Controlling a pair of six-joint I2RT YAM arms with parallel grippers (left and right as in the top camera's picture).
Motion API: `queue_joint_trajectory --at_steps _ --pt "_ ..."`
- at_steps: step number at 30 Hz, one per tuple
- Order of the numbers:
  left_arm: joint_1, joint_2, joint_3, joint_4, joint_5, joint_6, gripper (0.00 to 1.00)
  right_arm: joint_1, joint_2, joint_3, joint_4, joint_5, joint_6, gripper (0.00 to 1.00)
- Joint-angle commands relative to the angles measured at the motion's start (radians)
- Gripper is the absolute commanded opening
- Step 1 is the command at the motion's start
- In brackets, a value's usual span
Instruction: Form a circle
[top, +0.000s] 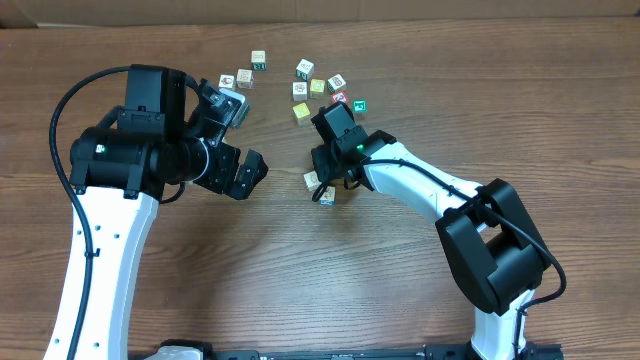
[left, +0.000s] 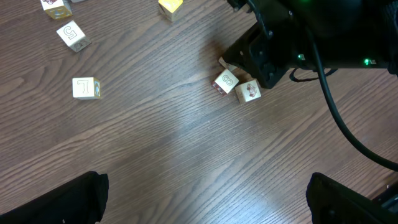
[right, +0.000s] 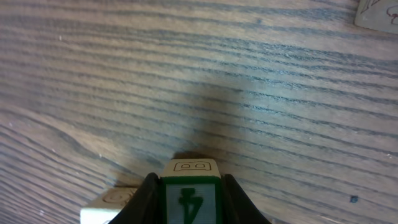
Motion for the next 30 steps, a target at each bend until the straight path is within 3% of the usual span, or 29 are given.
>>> queue_joint_trajectory --at_steps 1,18,30 --pt "0.0 0.005 -0.003 0.0 0.018 0.023 1.0 0.002 -0.023 0.016 0.0 0.016 -0.126 0.17" --pt "0.0 0.005 -0.003 0.0 0.018 0.023 1.0 0.002 -0.023 0.016 -0.001 -0.027 -0.337 0.17" --pt "0.0 0.005 -0.003 0.0 0.018 0.023 0.99 0.002 -0.023 0.016 0.002 -0.027 -0.397 0.16"
